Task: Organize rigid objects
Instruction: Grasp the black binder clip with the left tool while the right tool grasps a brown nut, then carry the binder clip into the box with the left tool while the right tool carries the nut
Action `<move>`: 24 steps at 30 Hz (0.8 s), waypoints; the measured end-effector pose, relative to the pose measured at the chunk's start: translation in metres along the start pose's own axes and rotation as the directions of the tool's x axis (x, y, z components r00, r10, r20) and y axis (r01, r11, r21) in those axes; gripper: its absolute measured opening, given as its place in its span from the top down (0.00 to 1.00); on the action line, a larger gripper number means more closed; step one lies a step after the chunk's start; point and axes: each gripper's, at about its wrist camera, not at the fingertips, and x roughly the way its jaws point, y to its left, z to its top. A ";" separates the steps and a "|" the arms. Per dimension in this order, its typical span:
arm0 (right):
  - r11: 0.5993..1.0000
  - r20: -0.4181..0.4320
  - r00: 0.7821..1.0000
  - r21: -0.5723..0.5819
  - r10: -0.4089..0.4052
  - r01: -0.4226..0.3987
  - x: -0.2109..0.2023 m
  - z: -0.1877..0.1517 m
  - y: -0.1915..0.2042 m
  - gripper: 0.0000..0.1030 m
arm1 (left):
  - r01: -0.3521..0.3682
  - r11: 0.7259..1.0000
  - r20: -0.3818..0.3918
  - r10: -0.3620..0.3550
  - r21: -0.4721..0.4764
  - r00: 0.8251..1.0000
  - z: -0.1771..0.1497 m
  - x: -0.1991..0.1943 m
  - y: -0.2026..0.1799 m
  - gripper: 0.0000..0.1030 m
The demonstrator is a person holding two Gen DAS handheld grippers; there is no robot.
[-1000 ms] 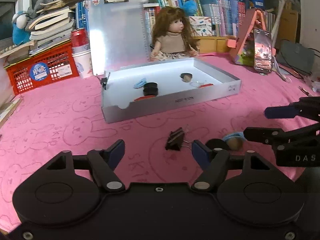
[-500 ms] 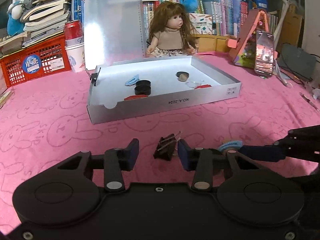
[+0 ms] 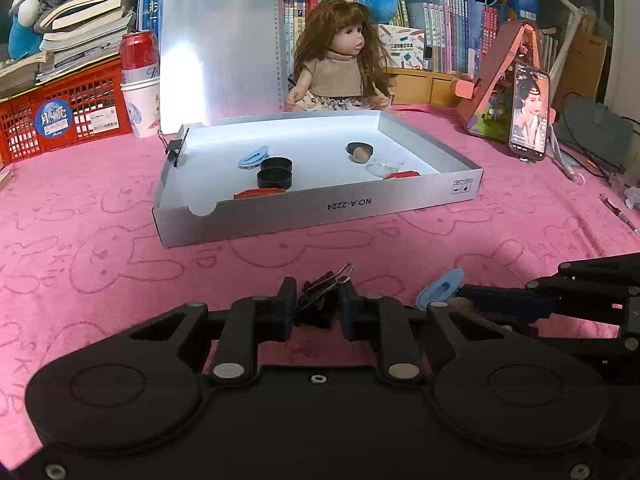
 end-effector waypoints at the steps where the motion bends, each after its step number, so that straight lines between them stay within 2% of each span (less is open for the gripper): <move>1: 1.000 0.001 1.000 0.004 -0.001 0.001 0.000 0.000 -0.001 0.79 | 0.000 1.000 0.001 0.000 -0.004 1.000 0.000 -0.001 0.001 0.81; 24: 0.992 0.096 0.991 0.100 -0.093 0.083 -0.012 0.026 -0.024 0.79 | 0.008 1.000 0.094 -0.006 -0.017 0.996 0.028 -0.028 0.003 0.81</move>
